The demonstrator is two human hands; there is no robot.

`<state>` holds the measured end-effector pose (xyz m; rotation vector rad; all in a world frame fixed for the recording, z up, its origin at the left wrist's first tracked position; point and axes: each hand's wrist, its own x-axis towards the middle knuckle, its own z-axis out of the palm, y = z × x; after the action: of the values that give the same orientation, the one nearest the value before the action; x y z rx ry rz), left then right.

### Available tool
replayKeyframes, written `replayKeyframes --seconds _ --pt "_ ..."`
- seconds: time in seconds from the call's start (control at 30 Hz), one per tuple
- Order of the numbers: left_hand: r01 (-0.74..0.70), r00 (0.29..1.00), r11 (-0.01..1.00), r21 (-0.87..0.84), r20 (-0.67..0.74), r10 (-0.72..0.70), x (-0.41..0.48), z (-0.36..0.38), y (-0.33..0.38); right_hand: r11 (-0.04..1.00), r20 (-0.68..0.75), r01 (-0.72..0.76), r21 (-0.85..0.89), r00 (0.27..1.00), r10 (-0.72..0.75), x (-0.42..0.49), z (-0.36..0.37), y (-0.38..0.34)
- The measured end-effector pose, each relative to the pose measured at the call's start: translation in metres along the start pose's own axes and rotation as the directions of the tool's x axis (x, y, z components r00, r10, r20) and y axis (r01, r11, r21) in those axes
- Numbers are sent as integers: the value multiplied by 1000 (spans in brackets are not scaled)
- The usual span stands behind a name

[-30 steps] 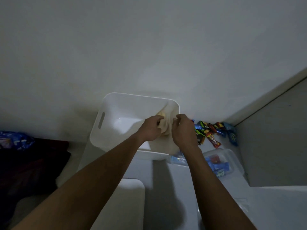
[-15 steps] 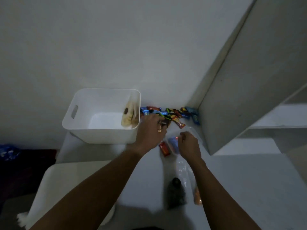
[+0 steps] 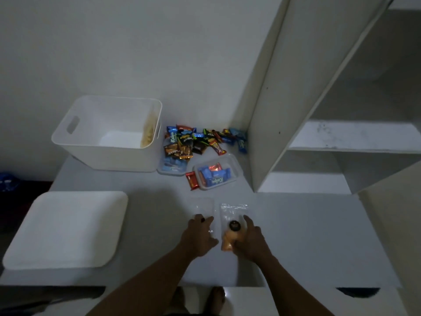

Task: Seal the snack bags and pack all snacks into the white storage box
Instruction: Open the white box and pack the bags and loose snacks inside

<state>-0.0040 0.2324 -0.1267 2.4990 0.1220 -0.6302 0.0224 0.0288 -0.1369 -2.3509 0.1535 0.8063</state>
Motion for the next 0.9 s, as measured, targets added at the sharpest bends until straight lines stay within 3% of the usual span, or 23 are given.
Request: replayKeyframes --seconds 0.17,0.33,0.47,0.63,0.77,0.9 --pt "116 990 992 59 -83 -111 -3 6 3 997 -31 81 18 996 -80 5 12 17" --pt "155 974 977 147 -191 -125 -15 15 -2 988 12 155 -7 988 -155 -8 2 12" --pt "96 959 992 -86 -261 -116 -20 9 -4 979 -20 192 64 981 -191 -18 -5 -1" --pt "-57 914 935 -351 -396 -93 -22 -22 -10 941 -119 285 182 956 -267 -24 -23 -44" --pt "-206 866 921 -331 -499 15 -28 -60 1 903 -216 402 148 905 -367 -17 -35 -95" --pt "-209 780 953 -218 -625 28 -26 -89 -19 832 -301 533 150 827 -475 -19 -46 -150"
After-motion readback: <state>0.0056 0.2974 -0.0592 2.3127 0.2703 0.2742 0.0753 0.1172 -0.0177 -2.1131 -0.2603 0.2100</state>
